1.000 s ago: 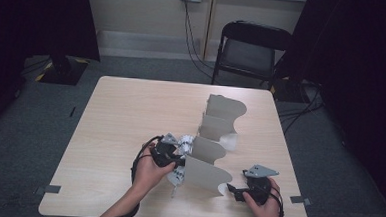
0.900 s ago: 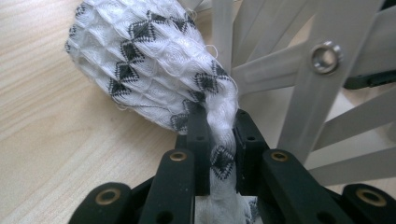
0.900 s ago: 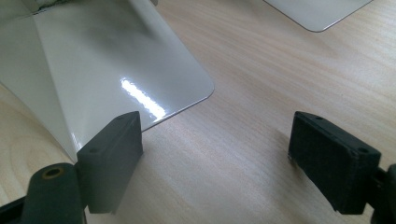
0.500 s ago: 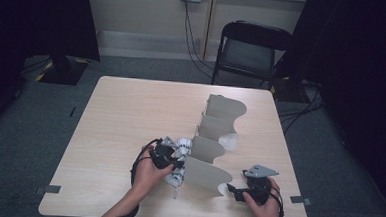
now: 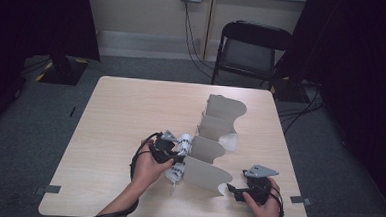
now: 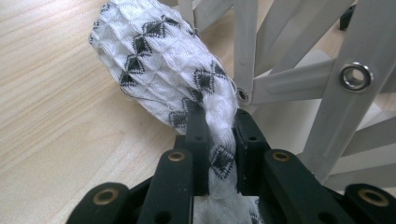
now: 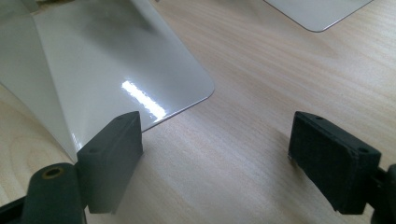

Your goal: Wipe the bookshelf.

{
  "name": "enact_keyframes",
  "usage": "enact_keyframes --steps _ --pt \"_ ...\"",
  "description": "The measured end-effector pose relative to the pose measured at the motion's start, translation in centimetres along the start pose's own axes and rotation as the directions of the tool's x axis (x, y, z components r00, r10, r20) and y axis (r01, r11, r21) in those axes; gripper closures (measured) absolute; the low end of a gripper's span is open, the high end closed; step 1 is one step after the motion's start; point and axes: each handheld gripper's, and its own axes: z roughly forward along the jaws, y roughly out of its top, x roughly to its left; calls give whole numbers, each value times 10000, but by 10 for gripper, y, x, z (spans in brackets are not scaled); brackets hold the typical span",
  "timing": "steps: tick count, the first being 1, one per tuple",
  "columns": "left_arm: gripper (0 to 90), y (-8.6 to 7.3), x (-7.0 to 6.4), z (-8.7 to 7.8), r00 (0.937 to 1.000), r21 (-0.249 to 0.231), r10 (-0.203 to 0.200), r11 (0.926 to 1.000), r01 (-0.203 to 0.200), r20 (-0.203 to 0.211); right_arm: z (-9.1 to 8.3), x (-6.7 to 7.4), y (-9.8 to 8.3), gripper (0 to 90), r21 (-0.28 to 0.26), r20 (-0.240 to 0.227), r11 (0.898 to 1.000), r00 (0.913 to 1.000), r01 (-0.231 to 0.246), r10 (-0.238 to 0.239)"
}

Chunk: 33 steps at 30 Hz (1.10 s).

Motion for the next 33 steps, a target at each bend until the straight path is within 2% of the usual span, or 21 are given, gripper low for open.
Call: enact_keyframes --steps 5,8,14,16,21,22,24,26,28,29,30,32,33 --pt "760 -7 5 2 9999 43 -79 10000 80 -105 0 0 0 166 3 -20 10000 10000 -7 7" --pt "661 -10 8 1 9996 -56 -147 9999 145 -229 0 0 0 166 -11 -14 10000 10000 -5 5" --pt "612 -15 14 -10 9977 74 -153 9998 158 -656 0 0 0 166 -12 -13 10000 10000 -6 6" --pt "567 -17 17 -15 9967 105 -169 9998 178 -795 0 0 0 166 0 -27 10000 10000 5 -5" --pt "568 -24 26 -25 9924 131 -345 9993 363 -1183 0 0 0 166 -12 -14 10000 10000 -5 5" --pt "568 -27 27 -28 9925 25 -494 9987 500 -1122 0 0 0 166 -13 -13 10000 10000 -4 4" --pt "571 -27 25 -29 9933 -45 -502 9987 500 -1039 0 0 0 166 0 -28 10000 10000 4 -4" --pt "571 -28 19 -33 9957 -158 -560 9984 550 -741 0 0 0 166 -12 -12 10000 10000 -4 4" --pt "517 -30 15 -35 9960 -273 -598 9979 581 -669 0 0 0 166 1 -26 10000 10000 5 -5" --pt "517 -33 12 -35 9956 -326 -660 9974 640 -658 0 0 0 166 0 -25 10000 10000 10 -10" --pt "487 -37 11 -34 9956 -233 -647 9977 633 -673 0 0 0 166 0 -25 10000 10000 11 -11" --pt "487 -43 12 -31 9956 79 -458 9989 465 -816 0 0 0 166 0 -27 10000 10000 16 -16" --pt "480 -48 16 -30 9930 231 -331 9991 359 -1130 0 0 0 166 0 -32 10000 10000 18 -18"
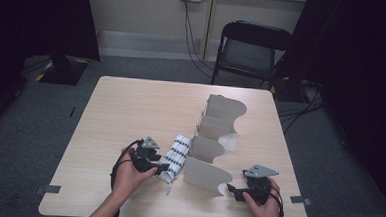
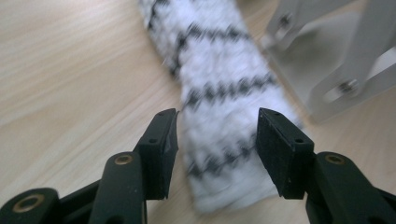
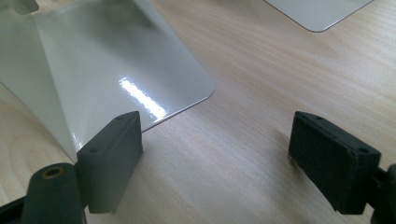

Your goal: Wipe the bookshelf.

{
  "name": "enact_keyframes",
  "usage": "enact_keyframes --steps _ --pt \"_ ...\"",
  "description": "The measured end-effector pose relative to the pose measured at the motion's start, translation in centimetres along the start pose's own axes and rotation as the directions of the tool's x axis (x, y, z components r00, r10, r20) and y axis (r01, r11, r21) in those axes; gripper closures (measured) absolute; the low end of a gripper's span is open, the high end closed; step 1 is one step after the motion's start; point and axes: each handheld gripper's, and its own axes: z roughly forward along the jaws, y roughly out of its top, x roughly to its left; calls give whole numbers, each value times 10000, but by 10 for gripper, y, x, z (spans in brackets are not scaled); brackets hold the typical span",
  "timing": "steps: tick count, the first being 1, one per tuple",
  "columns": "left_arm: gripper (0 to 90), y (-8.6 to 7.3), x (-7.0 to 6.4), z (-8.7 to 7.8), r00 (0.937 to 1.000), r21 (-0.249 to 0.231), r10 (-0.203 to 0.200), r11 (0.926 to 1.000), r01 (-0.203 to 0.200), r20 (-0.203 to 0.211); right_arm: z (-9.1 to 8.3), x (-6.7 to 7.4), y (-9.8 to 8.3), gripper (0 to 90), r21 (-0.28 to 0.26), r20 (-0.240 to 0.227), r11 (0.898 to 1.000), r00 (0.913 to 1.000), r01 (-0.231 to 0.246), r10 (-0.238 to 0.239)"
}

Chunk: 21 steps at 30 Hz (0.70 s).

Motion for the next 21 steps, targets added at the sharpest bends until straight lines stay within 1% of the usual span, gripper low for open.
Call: enact_keyframes --steps 1,3,4,5,6,7,8,10,14,15,16,17,18,19,20,21 --pt "464 0 0 0 10000 0 0 10000 0 0 0 0 0 166 0 0 10000 10000 0 0" --pt "455 -3 5 -1 9998 2 -26 10000 26 -203 0 0 0 166 16 10 10000 10000 4 -4" --pt "445 -4 11 -4 9989 32 48 10000 -46 -470 0 0 0 166 7 -13 10000 10000 -2 2" --pt "440 -4 11 -4 9989 32 48 10000 -46 -470 0 0 0 166 7 -13 10000 10000 -2 2" --pt "440 -4 15 -5 9985 21 -8 10000 9 -551 0 0 0 166 7 12 10000 10000 -1 1" --pt "438 -5 18 -6 9979 -34 -118 9999 116 -632 0 0 0 166 -6 -5 10000 10000 -4 4" --pt "438 -6 22 -7 9973 -53 -122 9999 119 -720 0 0 0 166 -6 -5 10000 10000 -4 4" --pt "431 -7 33 -8 9951 -92 -431 9991 425 -891 0 0 0 166 4 8 10000 10000 -3 3" --pt "430 -4 47 -12 9902 -233 -718 9973 695 -1201 0 0 0 166 -7 -7 10000 10000 -3 3" --pt "430 -3 48 -13 9884 -413 -858 9958 812 -1253 0 0 0 166 -7 -7 10000 10000 -3 3" --pt "440 0 49 -15 9887 -439 -826 9960 777 -1248 0 0 0 166 -6 -5 10000 10000 -6 6" --pt "442 3 47 -16 9895 -576 -803 9956 738 -1204 0 0 0 166 4 -15 10000 10000 -2 2" --pt "449 7 45 -17 9910 -742 -817 9945 741 -1062 0 0 0 165 16 -2 10000 10000 0 0" --pt "452 15 38 -18 9954 -879 -584 9948 517 -756 0 0 0 166 -9 -7 10000 10000 -5 5" --pt "461 15 38 -18 9954 -879 -584 9948 517 -756 0 0 0 166 -9 -7 10000 10000 -5 5" --pt "461 18 34 -17 9976 -990 -465 9942 413 -511 0 0 0 166 16 -2 10000 10000 0 0"
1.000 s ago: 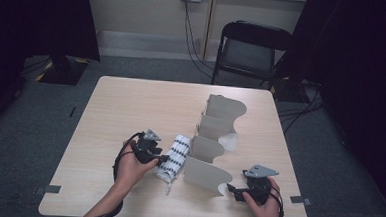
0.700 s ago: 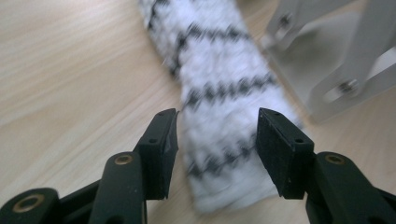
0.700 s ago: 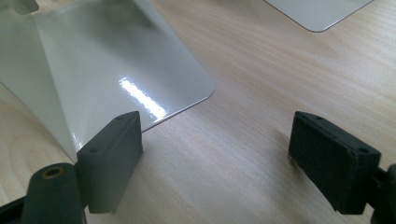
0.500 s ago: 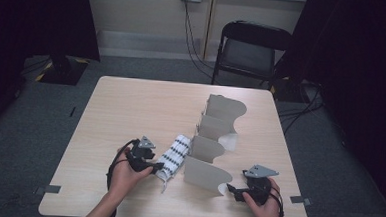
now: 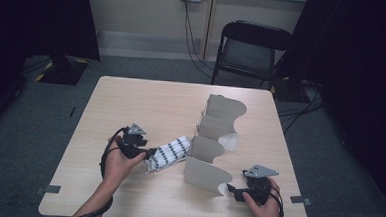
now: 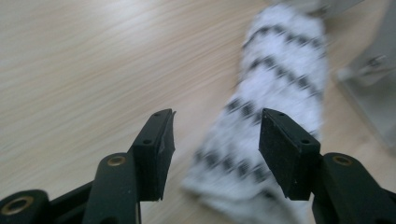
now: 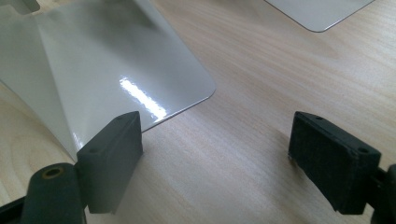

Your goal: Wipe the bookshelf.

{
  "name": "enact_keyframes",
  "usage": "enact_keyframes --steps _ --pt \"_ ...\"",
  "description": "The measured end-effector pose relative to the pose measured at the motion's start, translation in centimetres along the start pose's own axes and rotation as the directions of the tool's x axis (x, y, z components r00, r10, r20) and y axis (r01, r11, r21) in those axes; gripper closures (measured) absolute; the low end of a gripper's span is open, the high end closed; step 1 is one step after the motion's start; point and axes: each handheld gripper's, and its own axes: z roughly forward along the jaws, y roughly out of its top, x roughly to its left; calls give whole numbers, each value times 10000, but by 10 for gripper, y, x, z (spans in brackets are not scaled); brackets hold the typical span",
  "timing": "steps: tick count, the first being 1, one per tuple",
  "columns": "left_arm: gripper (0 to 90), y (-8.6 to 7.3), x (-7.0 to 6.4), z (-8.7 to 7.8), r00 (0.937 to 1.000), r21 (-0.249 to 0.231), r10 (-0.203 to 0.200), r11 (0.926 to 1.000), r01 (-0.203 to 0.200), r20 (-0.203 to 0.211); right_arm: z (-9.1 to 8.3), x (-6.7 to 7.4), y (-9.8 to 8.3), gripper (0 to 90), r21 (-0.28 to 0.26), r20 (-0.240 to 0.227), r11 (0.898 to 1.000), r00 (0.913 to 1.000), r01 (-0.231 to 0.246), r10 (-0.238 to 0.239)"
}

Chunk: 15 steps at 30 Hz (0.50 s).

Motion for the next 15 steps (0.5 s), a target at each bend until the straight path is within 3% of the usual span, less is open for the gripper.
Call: enact_keyframes --steps 4,8,11,13,14,15 --pt "448 3 -13 15 9991 125 80 9999 -86 409 0 0 0 166 -24 -4 10000 10000 -4 4" --pt "426 1 -18 32 9991 463 295 9984 -309 309 0 0 0 166 -23 -11 10000 10000 0 0" --pt "434 -2 -21 43 9981 768 601 9952 -609 121 0 0 0 166 -13 2 10000 10000 3 -3" --pt "478 -2 -24 46 9928 881 1192 9892 -1175 -141 0 0 0 166 -11 2 10000 10000 1 -1" --pt "546 0 -25 47 9899 975 1412 9854 -1396 -93 0 0 0 166 -23 -11 10000 10000 2 -2" --pt "546 1 -26 48 9892 958 1466 9847 -1458 -18 0 0 0 166 -23 -11 10000 10000 2 -2"
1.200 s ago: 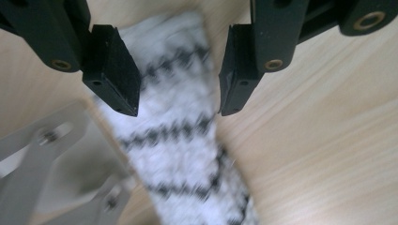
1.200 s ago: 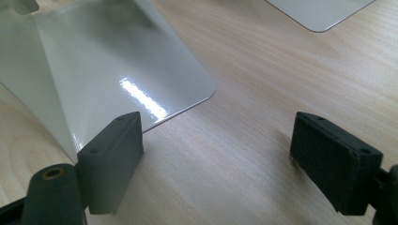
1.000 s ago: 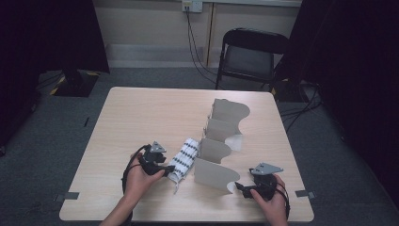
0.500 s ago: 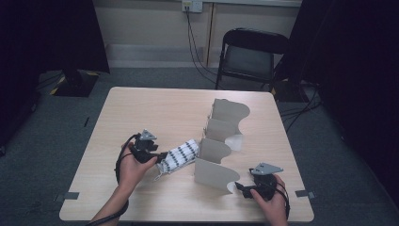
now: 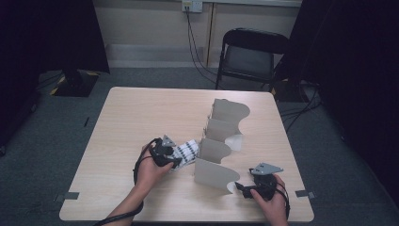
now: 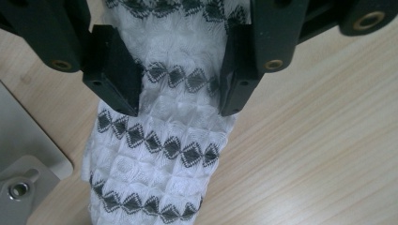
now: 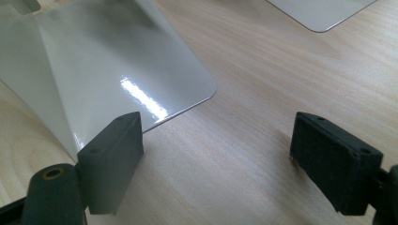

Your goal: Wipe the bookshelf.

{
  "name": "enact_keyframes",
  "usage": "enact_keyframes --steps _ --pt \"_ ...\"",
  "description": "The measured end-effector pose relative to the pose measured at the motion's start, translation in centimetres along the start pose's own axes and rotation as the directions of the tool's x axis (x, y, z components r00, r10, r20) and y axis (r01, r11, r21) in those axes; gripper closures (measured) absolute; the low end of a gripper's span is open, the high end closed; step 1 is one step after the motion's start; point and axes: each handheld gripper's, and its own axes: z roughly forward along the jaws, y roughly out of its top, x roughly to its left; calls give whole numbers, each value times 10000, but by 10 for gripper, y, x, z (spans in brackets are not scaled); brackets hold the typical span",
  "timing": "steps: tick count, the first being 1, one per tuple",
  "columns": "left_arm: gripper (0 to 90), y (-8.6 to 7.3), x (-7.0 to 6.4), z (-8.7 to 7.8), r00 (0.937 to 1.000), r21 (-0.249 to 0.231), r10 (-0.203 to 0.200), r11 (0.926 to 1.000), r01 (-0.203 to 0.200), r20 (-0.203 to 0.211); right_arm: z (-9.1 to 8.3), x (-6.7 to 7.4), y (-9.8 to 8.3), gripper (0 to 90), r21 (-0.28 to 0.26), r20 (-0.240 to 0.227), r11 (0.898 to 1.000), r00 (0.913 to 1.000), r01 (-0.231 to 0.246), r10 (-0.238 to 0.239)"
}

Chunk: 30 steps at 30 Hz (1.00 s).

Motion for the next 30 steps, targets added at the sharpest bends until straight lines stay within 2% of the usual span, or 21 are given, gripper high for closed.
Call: enact_keyframes --steps 2,3,4,5,6,8,10,12,15,22,27,30 --pt "634 3 -1 0 9998 134 110 9998 -112 184 0 0 0 166 13 15 10000 10000 4 -4" --pt "745 4 -2 0 9997 197 42 9998 -47 246 0 0 0 165 1 2 10000 10000 -2 2" --pt "745 5 -2 0 9997 268 30 9996 -37 255 0 0 0 165 1 2 10000 10000 -2 2" --pt "768 6 -3 0 9992 278 -166 9995 156 372 0 0 0 166 11 15 10000 10000 2 -2" --pt "782 8 -3 -1 9959 326 -468 9985 444 774 0 0 0 166 21 2 10000 10000 1 -1" --pt "799 10 -4 -2 9918 324 -698 9972 667 1068 0 0 0 166 21 3 10000 10000 3 -3" --pt "801 14 -5 -7 9864 92 -959 9954 956 1332 0 0 0 166 -1 -2 10000 10000 -3 3" --pt "802 19 -5 -15 9780 -172 -1239 9915 1286 1676 0 0 0 166 21 5 10000 10000 2 -2" --pt "802 29 -6 -27 9749 -634 -1226 9886 1365 1861 0 0 0 166 10 12 10000 10000 0 0" --pt "803 55 -6 -54 9802 -1504 -1006 9805 1268 1706 0 0 0 166 10 13 10000 10000 2 -2" --pt "803 68 -4 -71 9826 -2408 -980 9612 1345 1578 0 0 0 166 11 13 10000 10000 0 0" --pt "802 77 -5 -79 9842 -2697 -873 9545 1269 1540 0 0 0 165 21 3 10000 10000 4 -4"
